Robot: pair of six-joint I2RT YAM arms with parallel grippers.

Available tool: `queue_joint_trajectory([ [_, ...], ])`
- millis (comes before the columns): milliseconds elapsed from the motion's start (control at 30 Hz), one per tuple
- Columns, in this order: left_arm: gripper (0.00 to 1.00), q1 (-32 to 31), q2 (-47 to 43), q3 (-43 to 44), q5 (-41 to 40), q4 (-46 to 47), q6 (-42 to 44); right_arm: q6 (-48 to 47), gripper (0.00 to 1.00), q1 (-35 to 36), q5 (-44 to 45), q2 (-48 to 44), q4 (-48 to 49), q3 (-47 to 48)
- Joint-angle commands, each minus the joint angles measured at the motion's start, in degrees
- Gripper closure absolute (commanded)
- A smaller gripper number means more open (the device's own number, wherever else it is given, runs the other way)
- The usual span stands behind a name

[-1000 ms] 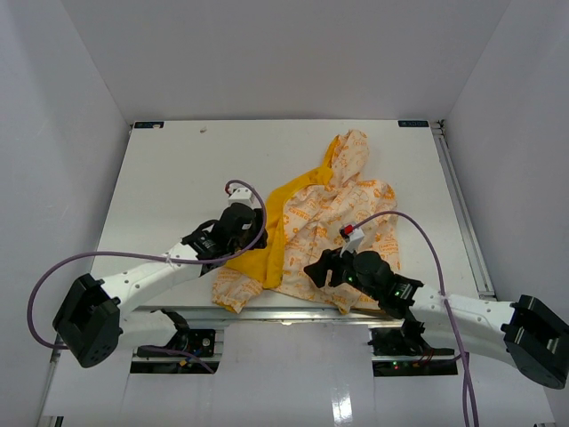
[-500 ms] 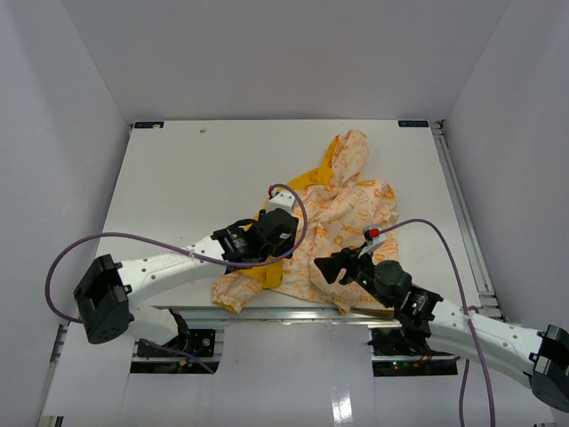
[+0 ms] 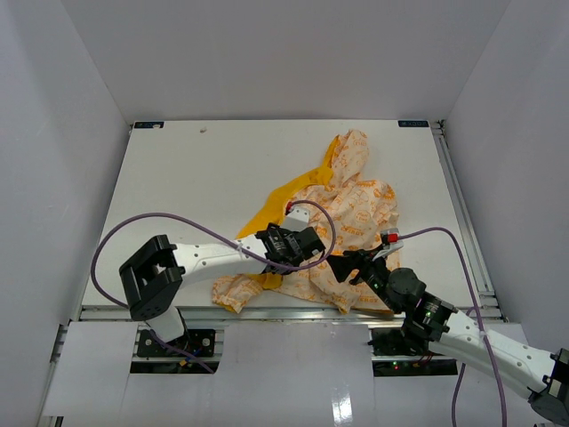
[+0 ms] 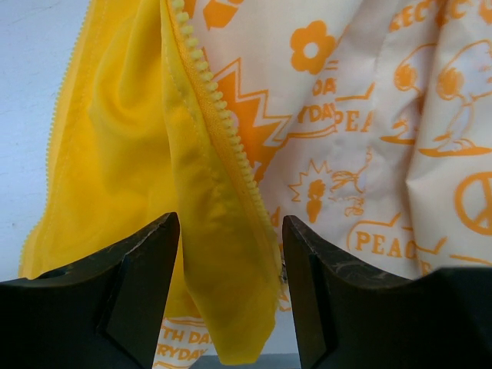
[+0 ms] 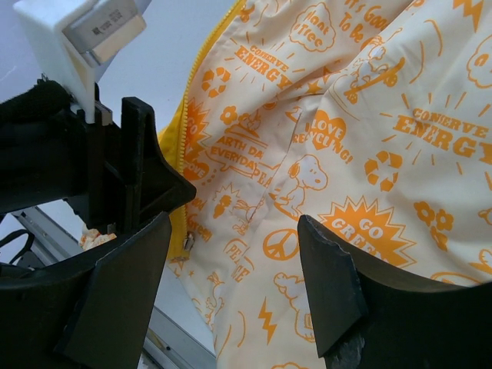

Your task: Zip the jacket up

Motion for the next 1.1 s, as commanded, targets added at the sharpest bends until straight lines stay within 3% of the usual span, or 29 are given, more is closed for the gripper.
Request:
queue_joint_trajectory([
  [0, 0.33, -0.2, 1.5, 3.0, -6.2, -6.9, -4.3, -0.6, 0.27, 0.2, 1.9, 0.2, 0.3, -0.3],
  [300, 0.33, 2.8, -6.0, 0.0, -8.9, -9.7, -5.2, -0.6, 0.26, 0.2, 1.3, 0.7, 1.0, -0.3],
  [567, 0.32, 10.8, -15.6, -8.4, -4.0, -3.1, -0.1, -0.8, 0.26, 0.2, 1.2, 1.1, 1.1, -0.2],
  [833, 0.32, 13.1, -21.8, -11.3, -1.9, -2.4, 1.3, -0.8, 0.26, 0.3, 1.3, 1.1, 1.1, -0.2],
  [1067, 0.31, 14.2, -27.8, -14.6, 12.2, 8.5, 9.2, -1.0, 0.26, 0.2, 1.3, 1.1, 0.9, -0.1],
])
